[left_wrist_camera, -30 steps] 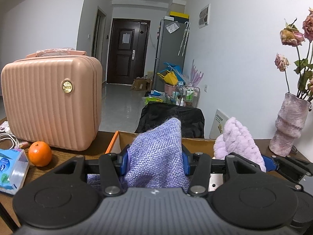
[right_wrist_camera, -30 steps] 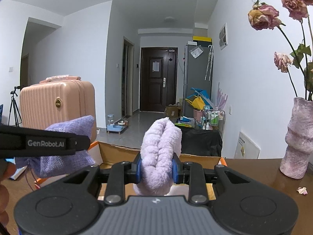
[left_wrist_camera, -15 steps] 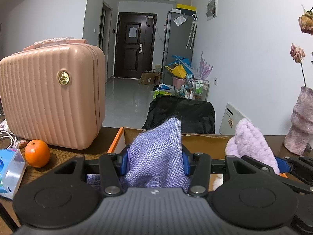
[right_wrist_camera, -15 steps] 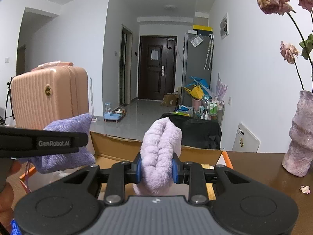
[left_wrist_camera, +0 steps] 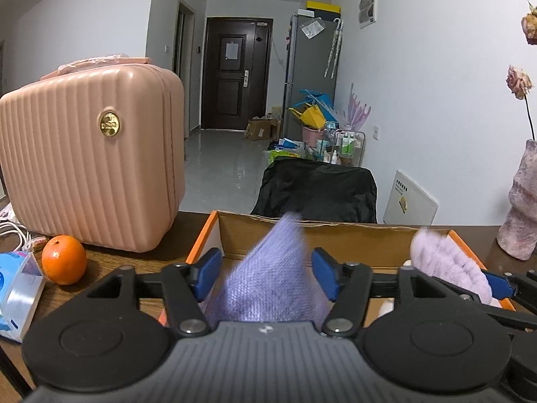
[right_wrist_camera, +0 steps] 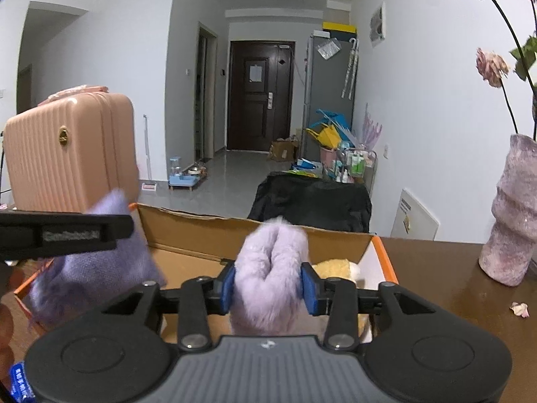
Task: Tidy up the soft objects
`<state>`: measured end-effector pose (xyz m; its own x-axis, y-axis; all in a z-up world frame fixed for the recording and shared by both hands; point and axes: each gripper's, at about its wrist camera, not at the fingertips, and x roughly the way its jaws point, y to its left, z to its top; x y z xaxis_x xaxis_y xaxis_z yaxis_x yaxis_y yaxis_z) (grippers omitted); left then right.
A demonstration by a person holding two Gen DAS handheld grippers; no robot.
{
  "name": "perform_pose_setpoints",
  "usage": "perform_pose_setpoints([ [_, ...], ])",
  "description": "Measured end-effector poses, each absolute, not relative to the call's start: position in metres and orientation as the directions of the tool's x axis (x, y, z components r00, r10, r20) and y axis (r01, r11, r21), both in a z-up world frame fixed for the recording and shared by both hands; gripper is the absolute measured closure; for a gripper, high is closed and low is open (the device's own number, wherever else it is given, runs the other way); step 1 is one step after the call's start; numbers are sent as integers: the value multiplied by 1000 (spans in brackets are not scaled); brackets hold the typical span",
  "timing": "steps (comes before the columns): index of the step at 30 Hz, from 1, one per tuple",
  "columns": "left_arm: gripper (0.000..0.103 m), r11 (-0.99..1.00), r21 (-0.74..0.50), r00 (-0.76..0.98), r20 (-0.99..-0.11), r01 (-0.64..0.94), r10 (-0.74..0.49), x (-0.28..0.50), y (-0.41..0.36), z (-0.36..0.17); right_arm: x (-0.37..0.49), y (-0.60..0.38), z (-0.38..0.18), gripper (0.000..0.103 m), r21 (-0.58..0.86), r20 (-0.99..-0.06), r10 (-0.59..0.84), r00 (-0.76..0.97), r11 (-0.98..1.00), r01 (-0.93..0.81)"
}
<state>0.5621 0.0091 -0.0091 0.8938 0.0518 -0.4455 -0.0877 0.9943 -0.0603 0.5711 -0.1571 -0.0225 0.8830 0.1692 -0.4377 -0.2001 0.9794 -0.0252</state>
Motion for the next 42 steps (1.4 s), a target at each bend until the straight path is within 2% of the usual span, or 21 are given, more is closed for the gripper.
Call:
perform_pose_setpoints([
  [1,31,994,-63,893,-447,-91,54,562,10,-9,572,-158,-23,52,-24,-442,162,882,981,-192],
  [2,23,993,-66,894,-445,-95,56,563,10,-8,572,-159,-23,41,-23,-442,156,883,982,-185],
  [3,18,993,-65,895,-442,-102,63,562,11,-8,572,-161,-23,35,-22,-440,150,885,984,-178],
  [5,11,991,-67,897,-435,-117,77,561,14,-8,572,-164,-23,14,-16,-436,145,888,986,-169],
  [6,2,990,-71,899,-430,-120,79,560,15,-7,571,-165,-23,10,-11,-432,145,890,986,-166],
  [7,0,989,-71,900,-429,-126,84,559,16,-6,571,-166,-23,5,-7,-431,144,891,987,-163],
  [9,0,986,-70,899,-424,-151,108,559,18,-6,571,-168,-23,0,-3,-432,140,891,988,-157],
  [42,0,981,-77,902,-412,-176,129,529,24,0,538,-185,-16,0,-11,-415,121,902,990,-138],
])
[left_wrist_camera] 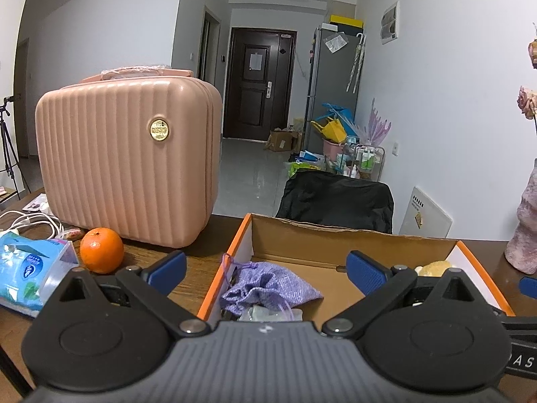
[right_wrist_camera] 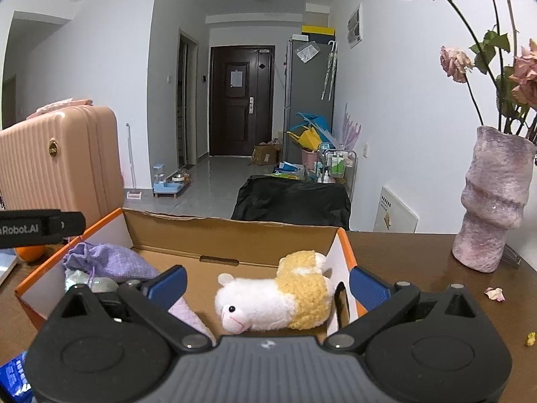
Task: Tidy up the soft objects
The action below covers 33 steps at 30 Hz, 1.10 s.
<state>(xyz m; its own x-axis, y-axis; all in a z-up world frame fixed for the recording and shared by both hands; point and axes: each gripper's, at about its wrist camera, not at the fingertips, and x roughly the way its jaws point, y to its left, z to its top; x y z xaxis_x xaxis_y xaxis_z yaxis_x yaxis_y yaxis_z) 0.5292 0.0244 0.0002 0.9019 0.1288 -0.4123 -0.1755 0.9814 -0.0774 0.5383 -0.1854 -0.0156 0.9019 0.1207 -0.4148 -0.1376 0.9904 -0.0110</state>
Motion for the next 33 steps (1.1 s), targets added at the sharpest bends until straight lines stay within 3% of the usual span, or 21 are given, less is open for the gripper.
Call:
perform_pose_setpoints([
  [33,0,988,-45,910,-396,-150,120,430,17,5,445,-212,-13,0,14,-397,120,910,992,-125],
])
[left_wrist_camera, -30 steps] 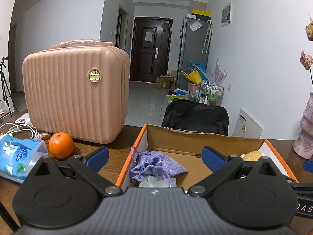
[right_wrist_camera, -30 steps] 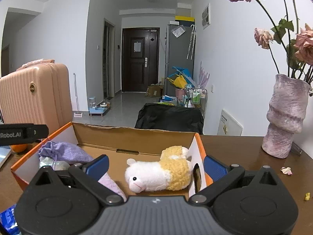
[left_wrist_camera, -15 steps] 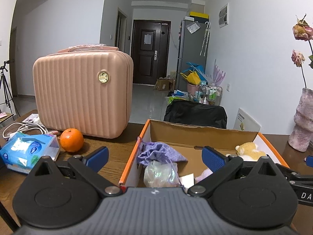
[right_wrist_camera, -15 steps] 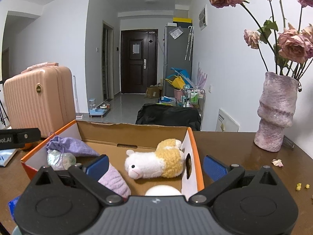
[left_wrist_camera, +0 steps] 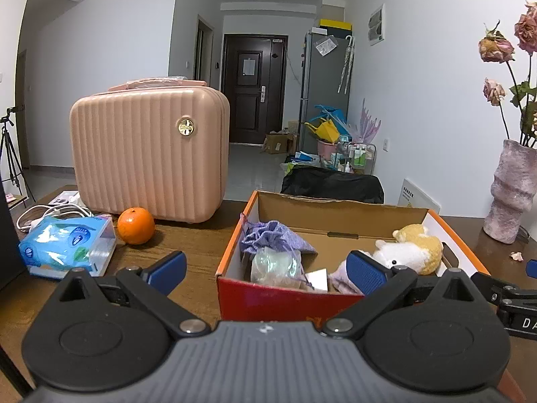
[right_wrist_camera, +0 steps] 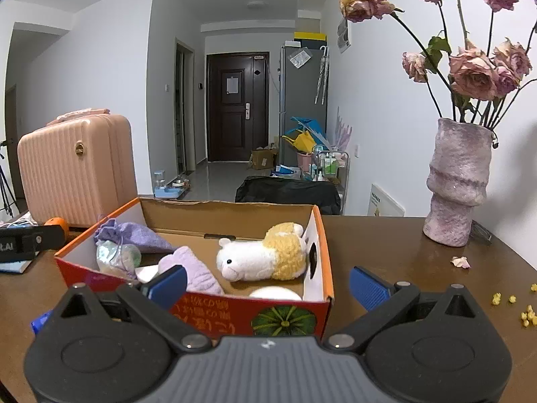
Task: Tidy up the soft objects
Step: 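Withdraw both open tools from the box toward the items on the table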
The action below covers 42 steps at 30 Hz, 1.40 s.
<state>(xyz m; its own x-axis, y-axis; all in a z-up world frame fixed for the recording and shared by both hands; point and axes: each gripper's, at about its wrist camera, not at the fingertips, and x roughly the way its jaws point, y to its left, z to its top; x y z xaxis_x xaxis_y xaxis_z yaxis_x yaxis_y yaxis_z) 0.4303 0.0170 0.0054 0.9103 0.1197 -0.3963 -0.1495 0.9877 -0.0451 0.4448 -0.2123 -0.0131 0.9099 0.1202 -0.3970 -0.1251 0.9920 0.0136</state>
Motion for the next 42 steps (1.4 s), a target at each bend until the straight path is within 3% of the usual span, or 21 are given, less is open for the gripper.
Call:
perform_pose_setpoints([
  [22,0,994,-39,921,-383,-101,78,357,2,4,371,-226,-15,0,20,-375,131,918,991,-134],
  [42,0,999,-25,898,-440,-35,21,314,-7,-18,323,-240,-33,0,21,-407,171,897,984,-178],
])
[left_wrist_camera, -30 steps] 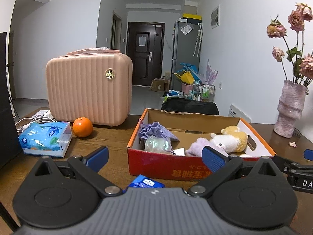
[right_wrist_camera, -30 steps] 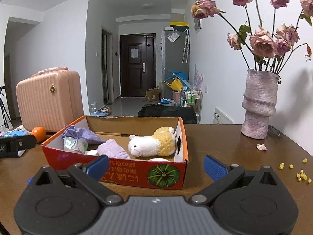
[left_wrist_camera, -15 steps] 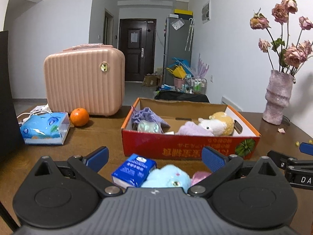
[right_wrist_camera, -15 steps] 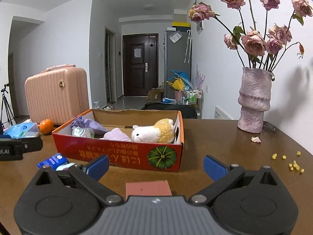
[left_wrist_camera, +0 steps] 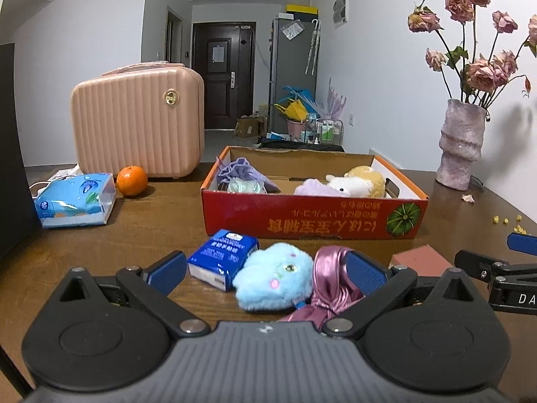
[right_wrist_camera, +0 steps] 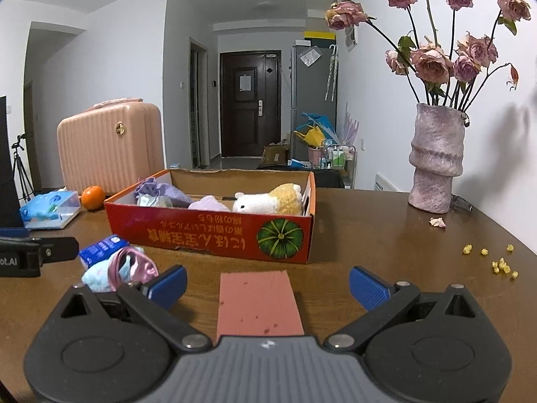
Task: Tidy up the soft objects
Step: 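Withdraw both open tools from the box toward the items on the table, then grasp the pink satin bow with the left tool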
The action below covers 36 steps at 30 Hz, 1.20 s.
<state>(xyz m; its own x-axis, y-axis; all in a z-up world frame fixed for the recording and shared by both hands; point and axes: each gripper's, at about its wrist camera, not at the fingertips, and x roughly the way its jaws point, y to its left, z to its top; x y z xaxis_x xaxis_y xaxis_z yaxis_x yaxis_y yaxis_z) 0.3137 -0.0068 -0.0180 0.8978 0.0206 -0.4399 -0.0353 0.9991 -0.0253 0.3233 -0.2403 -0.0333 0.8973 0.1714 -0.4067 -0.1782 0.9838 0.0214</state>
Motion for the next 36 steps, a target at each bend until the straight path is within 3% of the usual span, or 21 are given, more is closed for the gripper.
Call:
perform_pose_setpoints([
  [17,0,1000,-17,877,-481,0,-8,298,-10,-30,307,-242,-44,0,11,-429,176,886,982,-189],
  [36,0,995,57,806,-591,78,-29,336,-38,-60,314,-247,-47,0,22,-448,142,883,989,-148],
])
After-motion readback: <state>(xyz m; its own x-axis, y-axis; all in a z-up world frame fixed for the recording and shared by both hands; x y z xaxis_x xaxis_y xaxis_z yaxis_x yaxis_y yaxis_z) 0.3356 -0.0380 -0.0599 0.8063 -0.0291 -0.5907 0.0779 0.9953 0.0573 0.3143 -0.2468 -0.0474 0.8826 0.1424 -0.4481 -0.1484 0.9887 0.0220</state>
